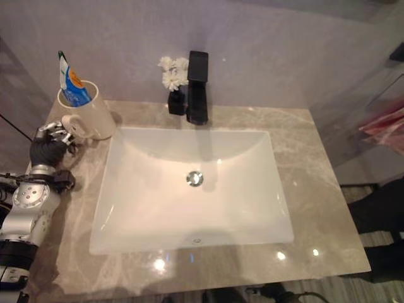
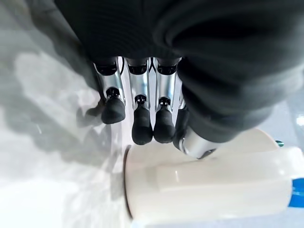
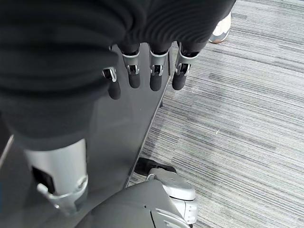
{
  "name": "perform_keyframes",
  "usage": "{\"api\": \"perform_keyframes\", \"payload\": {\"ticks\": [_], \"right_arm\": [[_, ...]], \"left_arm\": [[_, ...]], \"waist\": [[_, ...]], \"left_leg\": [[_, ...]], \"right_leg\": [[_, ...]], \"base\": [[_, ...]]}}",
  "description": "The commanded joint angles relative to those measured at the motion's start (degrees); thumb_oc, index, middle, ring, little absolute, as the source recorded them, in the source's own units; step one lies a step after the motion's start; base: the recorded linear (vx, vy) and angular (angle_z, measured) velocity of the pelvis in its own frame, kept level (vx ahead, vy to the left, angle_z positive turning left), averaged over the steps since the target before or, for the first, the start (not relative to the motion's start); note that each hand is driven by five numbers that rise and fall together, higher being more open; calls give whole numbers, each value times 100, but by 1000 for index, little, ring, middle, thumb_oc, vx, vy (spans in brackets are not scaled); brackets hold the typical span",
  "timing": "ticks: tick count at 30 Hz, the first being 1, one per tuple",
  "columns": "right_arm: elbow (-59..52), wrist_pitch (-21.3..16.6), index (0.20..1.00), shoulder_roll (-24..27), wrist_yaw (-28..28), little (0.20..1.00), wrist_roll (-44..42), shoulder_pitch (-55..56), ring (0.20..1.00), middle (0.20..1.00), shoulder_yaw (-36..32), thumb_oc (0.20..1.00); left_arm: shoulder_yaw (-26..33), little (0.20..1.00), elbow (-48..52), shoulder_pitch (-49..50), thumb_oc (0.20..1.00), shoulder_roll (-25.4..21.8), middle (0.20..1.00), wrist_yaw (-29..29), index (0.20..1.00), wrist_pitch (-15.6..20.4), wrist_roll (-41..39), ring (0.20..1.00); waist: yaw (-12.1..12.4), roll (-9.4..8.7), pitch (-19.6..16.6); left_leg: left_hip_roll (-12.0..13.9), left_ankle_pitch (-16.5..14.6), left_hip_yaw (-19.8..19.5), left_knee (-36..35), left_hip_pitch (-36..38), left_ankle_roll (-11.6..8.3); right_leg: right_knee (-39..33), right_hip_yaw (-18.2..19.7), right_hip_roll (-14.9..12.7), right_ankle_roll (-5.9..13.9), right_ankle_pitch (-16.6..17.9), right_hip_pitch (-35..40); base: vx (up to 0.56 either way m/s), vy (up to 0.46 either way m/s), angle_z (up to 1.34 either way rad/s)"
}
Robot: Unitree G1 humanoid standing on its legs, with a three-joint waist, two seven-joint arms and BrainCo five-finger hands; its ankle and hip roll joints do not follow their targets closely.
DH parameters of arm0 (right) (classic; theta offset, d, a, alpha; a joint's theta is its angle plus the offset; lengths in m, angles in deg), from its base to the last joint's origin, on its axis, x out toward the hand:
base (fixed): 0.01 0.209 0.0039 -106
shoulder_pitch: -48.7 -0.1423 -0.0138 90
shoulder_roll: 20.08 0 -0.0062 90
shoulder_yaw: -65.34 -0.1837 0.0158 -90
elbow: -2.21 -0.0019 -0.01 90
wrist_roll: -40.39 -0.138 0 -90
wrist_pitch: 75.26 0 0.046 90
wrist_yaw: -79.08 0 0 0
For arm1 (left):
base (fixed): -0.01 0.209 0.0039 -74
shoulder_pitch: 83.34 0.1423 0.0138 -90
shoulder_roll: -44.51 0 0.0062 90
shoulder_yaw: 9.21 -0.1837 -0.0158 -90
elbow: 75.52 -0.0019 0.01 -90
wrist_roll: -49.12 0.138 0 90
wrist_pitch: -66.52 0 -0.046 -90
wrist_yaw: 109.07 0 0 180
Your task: Put brush and paste in cup on sink, flatten towel.
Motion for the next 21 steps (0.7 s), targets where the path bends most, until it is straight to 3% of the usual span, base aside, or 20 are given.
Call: {"api": "perform_keyframes", "payload": {"ticks": [1, 21], "right_arm": [[-52, -113, 1000, 265, -8, 1000, 89, -137, 1000, 1000, -179, 1000], [-96, -122, 1000, 358, 16, 1000, 9, -173, 1000, 1000, -167, 1000]], "left_arm": [[111, 200, 180, -223, 200, -21, 200, 4, 200, 140, 178, 200], [-258, 200, -244, -835, 200, -184, 200, -7, 200, 144, 119, 200]], "waist": [[21, 173, 231], [-47, 273, 293]], "left_leg": [[56, 330, -186, 14, 460, 4], [69, 495, -150, 14, 307, -46]], "right_leg": [[101, -145, -113, 625, -169, -144], [104, -161, -66, 598, -155, -319]], "base": [[0, 0, 0], [0, 0, 0]]}}
